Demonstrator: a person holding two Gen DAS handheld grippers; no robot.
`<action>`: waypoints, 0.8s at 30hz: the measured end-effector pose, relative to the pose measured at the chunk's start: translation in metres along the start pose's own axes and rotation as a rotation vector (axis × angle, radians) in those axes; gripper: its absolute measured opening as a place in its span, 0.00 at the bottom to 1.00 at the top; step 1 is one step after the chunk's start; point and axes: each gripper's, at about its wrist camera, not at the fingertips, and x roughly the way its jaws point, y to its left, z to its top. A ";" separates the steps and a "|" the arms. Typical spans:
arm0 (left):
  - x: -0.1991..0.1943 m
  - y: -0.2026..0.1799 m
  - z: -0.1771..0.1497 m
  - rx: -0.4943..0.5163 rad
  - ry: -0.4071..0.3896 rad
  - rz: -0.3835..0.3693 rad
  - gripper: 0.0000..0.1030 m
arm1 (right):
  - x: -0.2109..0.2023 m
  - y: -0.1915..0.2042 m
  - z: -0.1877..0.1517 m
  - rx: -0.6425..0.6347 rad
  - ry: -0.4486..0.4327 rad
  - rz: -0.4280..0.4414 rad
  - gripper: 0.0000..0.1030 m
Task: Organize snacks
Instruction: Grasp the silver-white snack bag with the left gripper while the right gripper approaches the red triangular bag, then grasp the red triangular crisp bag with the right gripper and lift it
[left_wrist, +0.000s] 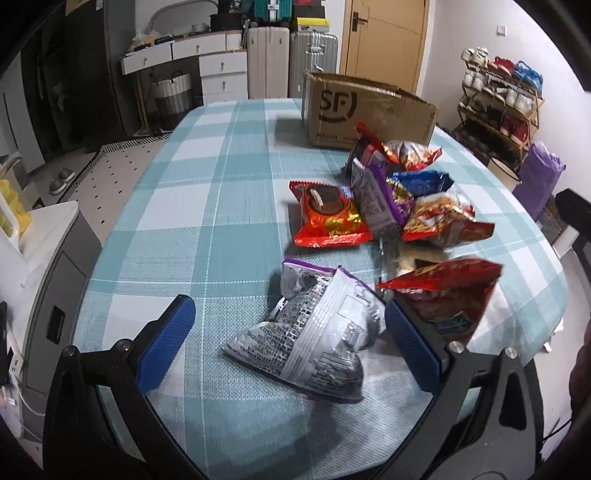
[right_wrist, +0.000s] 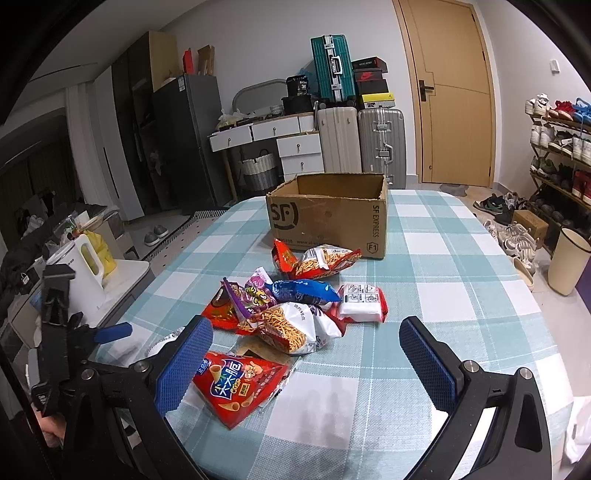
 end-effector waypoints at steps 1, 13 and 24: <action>0.006 0.001 0.000 0.002 0.014 -0.004 0.99 | 0.001 0.000 -0.001 -0.001 0.002 0.000 1.00; 0.030 0.008 -0.003 -0.013 0.032 -0.149 0.57 | 0.010 0.000 -0.009 0.019 0.034 0.035 1.00; 0.022 0.010 -0.008 -0.035 0.023 -0.195 0.46 | 0.019 0.003 -0.019 0.032 0.077 0.080 1.00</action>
